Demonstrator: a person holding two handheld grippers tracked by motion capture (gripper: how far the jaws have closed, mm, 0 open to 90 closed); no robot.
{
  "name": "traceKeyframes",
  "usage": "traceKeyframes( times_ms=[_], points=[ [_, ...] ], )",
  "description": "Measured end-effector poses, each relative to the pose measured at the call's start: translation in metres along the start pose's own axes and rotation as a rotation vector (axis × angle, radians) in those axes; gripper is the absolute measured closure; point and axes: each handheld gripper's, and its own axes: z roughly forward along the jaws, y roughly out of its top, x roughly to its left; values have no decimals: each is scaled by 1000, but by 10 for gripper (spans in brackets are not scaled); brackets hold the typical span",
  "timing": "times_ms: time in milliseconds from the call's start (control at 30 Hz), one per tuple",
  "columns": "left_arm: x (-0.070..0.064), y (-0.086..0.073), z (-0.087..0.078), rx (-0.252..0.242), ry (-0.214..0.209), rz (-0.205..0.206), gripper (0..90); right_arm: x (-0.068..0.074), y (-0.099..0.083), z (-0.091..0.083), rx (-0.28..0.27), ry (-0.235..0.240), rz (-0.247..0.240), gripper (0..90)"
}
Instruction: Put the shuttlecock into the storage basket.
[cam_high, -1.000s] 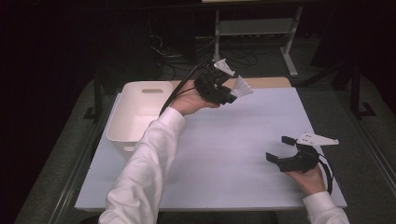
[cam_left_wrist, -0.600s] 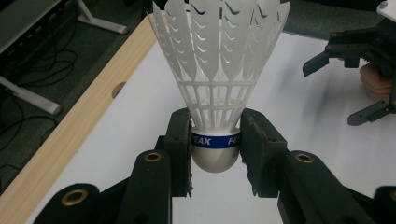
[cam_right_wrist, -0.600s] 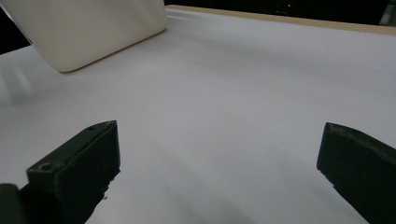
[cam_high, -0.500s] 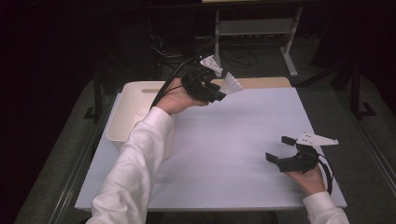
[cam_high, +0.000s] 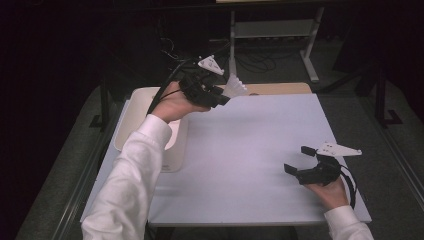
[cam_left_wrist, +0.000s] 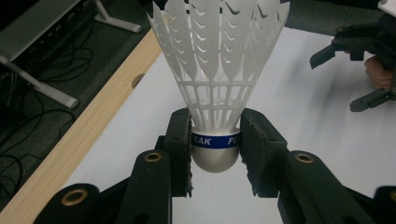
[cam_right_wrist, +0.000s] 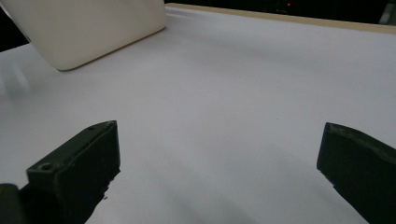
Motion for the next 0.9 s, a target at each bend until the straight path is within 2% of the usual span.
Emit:
traceKeyframes(
  times_ms=[267, 567, 900],
  points=[
    [1, -3, -14, 11, 16, -6, 649, 1, 0, 1, 3, -1, -1, 0],
    [1, -6, -20, 28, 21, 0, 649, 1, 0, 1, 5, -1, -6, 0],
    [1, -8, -27, 25, 28, -4, 649, 1, 0, 1, 10, -1, -2, 0]
  ],
)
